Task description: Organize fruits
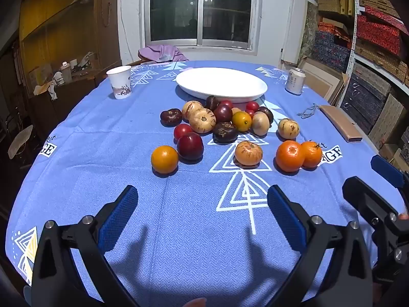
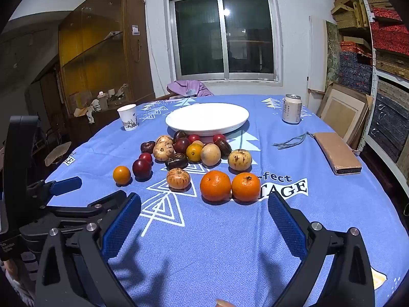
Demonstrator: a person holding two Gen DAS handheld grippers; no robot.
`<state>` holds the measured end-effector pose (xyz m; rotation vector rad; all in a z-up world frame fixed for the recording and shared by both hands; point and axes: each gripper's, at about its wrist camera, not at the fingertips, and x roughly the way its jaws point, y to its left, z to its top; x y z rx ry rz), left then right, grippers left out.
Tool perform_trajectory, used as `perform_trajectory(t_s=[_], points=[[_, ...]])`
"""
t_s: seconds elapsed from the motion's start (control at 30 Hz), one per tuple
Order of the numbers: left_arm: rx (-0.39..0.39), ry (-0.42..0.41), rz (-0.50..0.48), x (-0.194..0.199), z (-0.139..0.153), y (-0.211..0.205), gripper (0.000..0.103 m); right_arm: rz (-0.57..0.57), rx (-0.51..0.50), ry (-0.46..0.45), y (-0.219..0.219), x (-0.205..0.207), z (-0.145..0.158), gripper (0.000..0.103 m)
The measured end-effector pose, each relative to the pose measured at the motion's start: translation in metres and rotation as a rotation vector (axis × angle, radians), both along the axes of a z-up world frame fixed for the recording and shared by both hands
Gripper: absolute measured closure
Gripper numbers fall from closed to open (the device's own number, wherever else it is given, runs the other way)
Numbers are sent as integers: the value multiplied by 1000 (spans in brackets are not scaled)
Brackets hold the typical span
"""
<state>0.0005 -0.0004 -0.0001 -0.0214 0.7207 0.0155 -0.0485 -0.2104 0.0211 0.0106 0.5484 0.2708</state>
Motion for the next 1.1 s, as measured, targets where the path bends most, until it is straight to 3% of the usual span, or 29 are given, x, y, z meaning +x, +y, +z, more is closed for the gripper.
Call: perform_trajectory(t_s=[1.1], points=[[-18,-1,-12,-1,-3,0,4,1,5,7,2,1,-1,3]])
